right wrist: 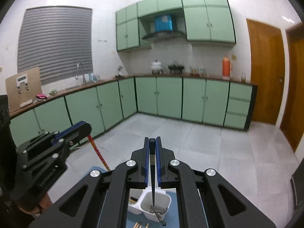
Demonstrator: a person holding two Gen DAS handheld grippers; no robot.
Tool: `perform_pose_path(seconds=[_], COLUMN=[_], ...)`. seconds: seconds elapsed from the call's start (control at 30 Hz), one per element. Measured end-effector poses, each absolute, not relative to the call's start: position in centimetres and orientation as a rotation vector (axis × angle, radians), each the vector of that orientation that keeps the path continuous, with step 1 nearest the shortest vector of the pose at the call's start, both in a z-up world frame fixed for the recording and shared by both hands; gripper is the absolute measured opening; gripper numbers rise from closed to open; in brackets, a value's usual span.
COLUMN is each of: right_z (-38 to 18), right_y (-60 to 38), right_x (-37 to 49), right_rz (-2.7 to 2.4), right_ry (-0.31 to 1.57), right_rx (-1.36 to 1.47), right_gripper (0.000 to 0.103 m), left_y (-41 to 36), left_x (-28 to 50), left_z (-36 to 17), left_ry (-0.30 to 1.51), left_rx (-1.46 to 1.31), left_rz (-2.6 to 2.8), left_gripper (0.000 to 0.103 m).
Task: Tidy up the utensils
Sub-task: 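Carry both chopsticks into the white holder and open both tools to release them, then grasp a red-patterned chopstick with the right tool while the left tool moves back to the mat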
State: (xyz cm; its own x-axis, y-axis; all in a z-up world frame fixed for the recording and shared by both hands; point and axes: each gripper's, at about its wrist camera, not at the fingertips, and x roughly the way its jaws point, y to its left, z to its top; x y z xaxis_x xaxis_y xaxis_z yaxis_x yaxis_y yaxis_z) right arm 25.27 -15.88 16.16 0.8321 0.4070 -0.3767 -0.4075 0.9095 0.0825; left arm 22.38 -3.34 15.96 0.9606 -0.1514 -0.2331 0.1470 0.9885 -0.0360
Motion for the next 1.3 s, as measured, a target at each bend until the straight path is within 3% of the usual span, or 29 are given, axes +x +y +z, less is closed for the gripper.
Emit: perform_pose_path(seconds=[0.17,0.2,0.27,0.3,0.4,0.43,0.5,0.6,0.93,1.3], right_z=[12.0,11.7,11.3,11.1,10.7,10.4,9.6,7.4,-6.9,-11.9], right_y=[-15.7,-15.7,-16.3,-16.8,-18.5,-19.0,-19.7,-20.3,-19.8,-17.2], right_x=[26.2,25.8,24.8,24.1,21.4,20.3,18.0,14.3,9.2,8.2], right_rz=[0.453,0.452,0.442,0.431,0.392,0.383,0.359,0.325,0.303,0.341], right_ry=[0.472,0.473,0.461,0.450,0.416,0.408,0.389,0.371,0.720,0.817], right_rx=[-0.002,-0.008,-0.010,-0.001,0.028,0.038,0.050,0.033,0.134,0.099], right_gripper=[0.009,0.012,0.018,0.030,0.040,0.042,0.053,0.058,0.055,0.035], left_y=[-2.8,-2.6,-1.5,-1.0,0.4,0.6,1.0,1.2,1.4,0.9], left_x=[24.7,24.5,23.5,22.5,19.6,18.6,15.8,12.4,8.3,6.8], left_z=[11.7,11.0,10.3,10.2,9.5,9.2,8.1,5.5,-7.1,-10.6], left_ry=[0.347,0.362,0.366,0.356,0.349,0.353,0.362,0.415,0.775,0.861], left_rx=[-0.031,-0.045,-0.065,-0.071,-0.082,-0.082,-0.071,-0.051,-0.018,0.020], left_rz=[-0.166,-0.170,-0.168,-0.171,-0.172,-0.166,-0.149,-0.152,-0.143,-0.121], left_gripper=[0.008,0.011,0.032,0.034,0.043,0.051,0.057,0.066,0.066,0.067])
